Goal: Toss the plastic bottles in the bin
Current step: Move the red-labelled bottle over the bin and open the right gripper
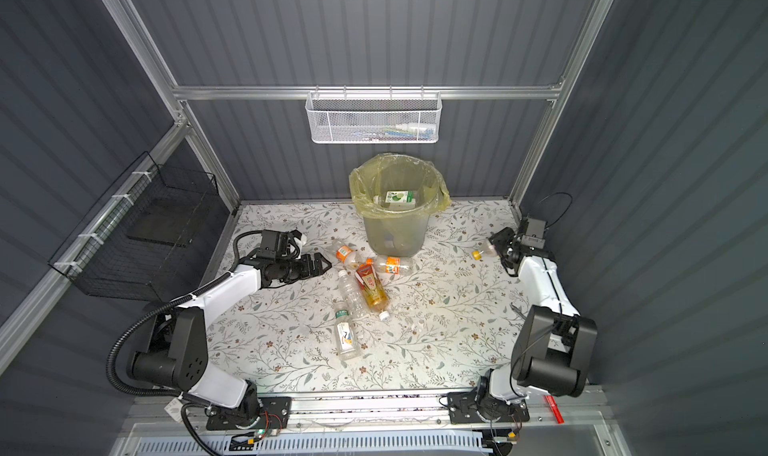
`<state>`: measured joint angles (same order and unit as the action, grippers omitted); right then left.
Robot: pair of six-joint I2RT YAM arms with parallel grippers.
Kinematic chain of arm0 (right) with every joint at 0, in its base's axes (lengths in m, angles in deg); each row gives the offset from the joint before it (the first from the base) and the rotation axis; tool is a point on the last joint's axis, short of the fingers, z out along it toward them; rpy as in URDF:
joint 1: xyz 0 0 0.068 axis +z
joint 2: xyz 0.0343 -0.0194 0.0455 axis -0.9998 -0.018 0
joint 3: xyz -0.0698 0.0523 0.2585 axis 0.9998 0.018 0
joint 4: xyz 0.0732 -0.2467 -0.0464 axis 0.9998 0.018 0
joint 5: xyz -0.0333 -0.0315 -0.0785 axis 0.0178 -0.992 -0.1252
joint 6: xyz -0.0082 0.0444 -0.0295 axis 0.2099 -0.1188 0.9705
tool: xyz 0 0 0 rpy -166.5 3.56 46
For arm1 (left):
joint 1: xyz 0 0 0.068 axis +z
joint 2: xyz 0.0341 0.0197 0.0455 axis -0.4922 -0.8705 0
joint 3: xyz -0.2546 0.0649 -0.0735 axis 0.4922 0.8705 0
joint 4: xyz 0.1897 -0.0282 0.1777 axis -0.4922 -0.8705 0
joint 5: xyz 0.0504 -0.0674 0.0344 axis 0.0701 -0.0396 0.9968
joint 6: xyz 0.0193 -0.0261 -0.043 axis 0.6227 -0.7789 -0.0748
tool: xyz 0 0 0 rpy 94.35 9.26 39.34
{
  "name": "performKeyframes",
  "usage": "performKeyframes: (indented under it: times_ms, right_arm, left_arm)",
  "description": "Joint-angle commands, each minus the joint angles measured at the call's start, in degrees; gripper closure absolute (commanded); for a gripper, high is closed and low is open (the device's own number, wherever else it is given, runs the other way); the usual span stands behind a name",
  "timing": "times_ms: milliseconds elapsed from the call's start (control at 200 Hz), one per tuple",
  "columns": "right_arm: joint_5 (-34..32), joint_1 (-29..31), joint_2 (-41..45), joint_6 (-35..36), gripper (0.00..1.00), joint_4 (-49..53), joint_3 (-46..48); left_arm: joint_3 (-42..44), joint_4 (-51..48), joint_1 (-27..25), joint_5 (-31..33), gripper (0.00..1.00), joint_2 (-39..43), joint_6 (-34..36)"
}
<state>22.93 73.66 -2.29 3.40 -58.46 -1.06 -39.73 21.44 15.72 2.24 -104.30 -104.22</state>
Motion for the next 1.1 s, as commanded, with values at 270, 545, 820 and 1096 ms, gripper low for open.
performKeyframes:
  times_ms: [270, 545, 820, 1096]
  right_arm:
    - [0.0, 5.0, 21.1, 1.2, 0.42, 4.8, 23.8]
    - [-1.6, 10.6, 13.4, 1.7, 0.42, 6.8, 6.0]
    - [5.6, 22.0, -12.4, 3.1, 0.21, 23.3, -56.3]
    - [6.7, 19.7, -13.1, 4.5, 0.01, 23.9, -51.0]
  left_arm:
    - [4.6, 5.2, 0.6, -1.5, 0.00, 2.2, -6.0]
    - [6.1, 3.1, -1.2, 0.2, 0.00, 8.6, -6.8]
    - [11.7, -2.2, -7.8, 6.1, 0.00, 18.8, -11.2]
    - [18.3, -4.9, -19.0, 10.9, 0.00, 24.0, -20.6]
